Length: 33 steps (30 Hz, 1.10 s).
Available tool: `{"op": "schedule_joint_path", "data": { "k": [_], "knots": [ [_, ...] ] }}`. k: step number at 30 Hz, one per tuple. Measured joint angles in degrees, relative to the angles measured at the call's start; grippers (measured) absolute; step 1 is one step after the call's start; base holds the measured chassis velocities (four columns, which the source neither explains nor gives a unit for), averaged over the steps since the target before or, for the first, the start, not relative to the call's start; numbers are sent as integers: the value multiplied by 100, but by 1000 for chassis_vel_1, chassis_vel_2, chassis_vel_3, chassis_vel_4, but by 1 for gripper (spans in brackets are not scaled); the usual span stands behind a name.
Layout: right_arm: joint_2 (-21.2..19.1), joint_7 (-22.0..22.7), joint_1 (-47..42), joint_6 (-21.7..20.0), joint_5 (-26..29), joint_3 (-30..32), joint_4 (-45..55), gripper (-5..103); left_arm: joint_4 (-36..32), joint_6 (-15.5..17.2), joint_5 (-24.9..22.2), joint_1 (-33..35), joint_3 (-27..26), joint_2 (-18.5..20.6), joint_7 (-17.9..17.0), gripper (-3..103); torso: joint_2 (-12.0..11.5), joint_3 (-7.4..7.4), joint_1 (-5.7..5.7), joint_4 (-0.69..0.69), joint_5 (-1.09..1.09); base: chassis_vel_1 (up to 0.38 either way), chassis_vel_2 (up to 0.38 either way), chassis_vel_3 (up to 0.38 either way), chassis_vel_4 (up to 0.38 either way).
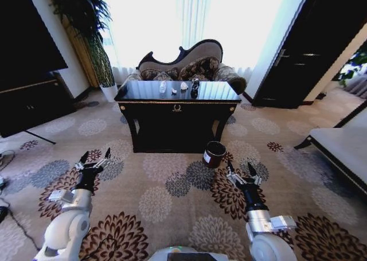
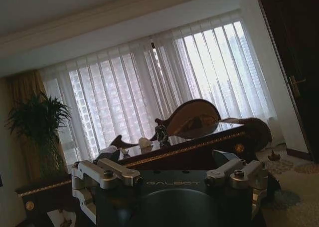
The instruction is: Move to the front of the table and place the trash on the table into the trash bin.
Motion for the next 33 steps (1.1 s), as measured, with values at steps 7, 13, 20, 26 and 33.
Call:
{"op": "schedule_joint_path", "data": {
  "k": [7,13,20,26,33],
  "knots": [
    [124,-512,160,1273,-249,-260,-745,100,644,-450,207,-243,-91,109,83,100,0,0,0,-1,1,0,0,0,0],
    [134,-549,172,1361,-268,-277,-794,100,692,-510,198,-266,-57,47,74,100,0,0,0,0,0,0,0,0,0],
    [-91,-425,514,1280,-958,144,-1458,100,418,-430,-86,-243,-364,83,78,100,-1,1,1,2,7,0,0,0,0],
    [-229,-223,423,627,-1389,610,-1069,100,449,-451,-124,-235,-344,20,78,100,0,0,-1,0,0,0,0,0,0],
    [-222,-268,224,182,-407,625,-561,100,183,-153,-141,-151,-333,-18,78,100,0,-1,0,0,1,0,0,0,0]
  ]
}}
